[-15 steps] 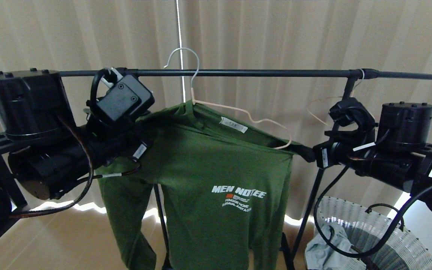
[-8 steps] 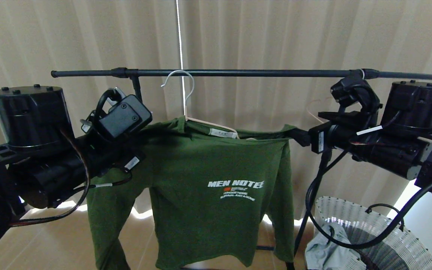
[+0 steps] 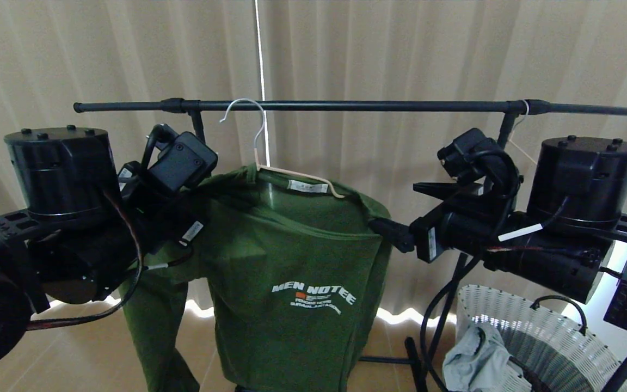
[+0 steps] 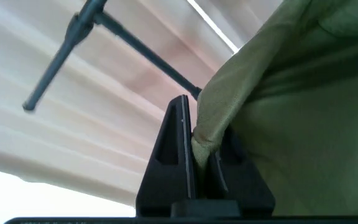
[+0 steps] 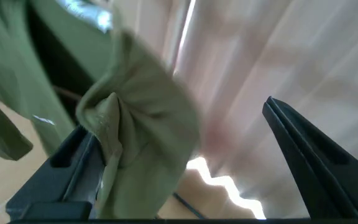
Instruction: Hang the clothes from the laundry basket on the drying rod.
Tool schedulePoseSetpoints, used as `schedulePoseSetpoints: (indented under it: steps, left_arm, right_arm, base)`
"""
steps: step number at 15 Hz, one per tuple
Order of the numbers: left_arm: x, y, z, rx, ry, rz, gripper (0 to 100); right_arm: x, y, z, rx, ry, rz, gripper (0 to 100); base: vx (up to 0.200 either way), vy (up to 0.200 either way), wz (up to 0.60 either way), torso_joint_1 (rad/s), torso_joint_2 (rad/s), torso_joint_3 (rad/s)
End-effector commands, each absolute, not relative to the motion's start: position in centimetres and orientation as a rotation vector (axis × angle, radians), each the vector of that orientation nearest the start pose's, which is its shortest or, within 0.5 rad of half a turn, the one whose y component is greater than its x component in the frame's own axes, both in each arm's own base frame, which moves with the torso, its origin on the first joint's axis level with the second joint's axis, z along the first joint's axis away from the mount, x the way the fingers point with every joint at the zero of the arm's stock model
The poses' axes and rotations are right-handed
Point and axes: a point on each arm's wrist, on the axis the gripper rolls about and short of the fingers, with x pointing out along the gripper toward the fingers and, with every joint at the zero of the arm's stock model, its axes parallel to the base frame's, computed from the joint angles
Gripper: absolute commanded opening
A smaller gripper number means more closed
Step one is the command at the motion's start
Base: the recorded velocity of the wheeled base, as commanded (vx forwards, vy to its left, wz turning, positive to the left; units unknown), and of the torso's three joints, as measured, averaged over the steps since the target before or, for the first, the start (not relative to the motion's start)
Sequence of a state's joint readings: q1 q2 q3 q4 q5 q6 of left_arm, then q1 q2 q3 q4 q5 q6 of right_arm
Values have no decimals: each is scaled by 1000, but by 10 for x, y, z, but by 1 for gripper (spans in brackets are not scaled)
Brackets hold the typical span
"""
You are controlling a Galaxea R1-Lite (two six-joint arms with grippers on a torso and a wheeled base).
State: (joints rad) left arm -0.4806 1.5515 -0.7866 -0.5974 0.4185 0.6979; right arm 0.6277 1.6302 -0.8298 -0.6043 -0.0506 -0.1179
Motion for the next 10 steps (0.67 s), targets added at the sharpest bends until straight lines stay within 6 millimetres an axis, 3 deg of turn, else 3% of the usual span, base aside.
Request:
schedulePoseSetpoints:
  steps: [1,7,10]
  left_arm:
    - [242,-126,217,741,114,-139,0]
    - [243,-128,222,705,96,-136,0]
    - [258,-119,222,672,123,-58,0]
  right_arm:
    - [235,181,206,-184,149,622,100]
    - [236,182,213,-219,116,631,100]
    - [232,179,208,-251,135,636,100]
  base:
    - [0,0,0,0,0,0]
    - [0,0,0,0,0,0]
    - [0,0,0,0,0,0]
